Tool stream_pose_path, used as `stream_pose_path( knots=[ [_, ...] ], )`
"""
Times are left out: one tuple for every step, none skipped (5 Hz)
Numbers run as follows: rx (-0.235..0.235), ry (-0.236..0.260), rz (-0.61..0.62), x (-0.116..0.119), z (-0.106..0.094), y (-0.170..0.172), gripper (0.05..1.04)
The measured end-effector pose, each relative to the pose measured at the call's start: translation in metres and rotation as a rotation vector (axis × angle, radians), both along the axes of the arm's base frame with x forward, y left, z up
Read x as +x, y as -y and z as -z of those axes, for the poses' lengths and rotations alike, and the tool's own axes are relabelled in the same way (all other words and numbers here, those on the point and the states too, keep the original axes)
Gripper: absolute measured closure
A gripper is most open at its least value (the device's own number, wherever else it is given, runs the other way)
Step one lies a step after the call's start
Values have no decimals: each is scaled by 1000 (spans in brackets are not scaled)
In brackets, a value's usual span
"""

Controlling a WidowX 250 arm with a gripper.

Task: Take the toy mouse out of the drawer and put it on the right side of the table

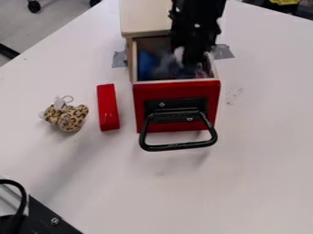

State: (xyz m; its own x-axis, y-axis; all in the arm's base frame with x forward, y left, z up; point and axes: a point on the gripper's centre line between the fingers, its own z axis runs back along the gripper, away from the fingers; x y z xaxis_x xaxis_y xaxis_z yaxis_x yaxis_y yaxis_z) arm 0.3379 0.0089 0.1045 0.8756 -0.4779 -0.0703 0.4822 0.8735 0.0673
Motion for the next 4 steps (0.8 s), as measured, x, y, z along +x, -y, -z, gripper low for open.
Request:
stream_pose_path(
  knots=[
    [-3,55,24,-6,-21,2,727],
    [-25,71,73,-13,-29,17,729],
    [-54,62,192,-24,-29,52,729],
    [-81,26,341,-39,-23,91,729]
  ],
)
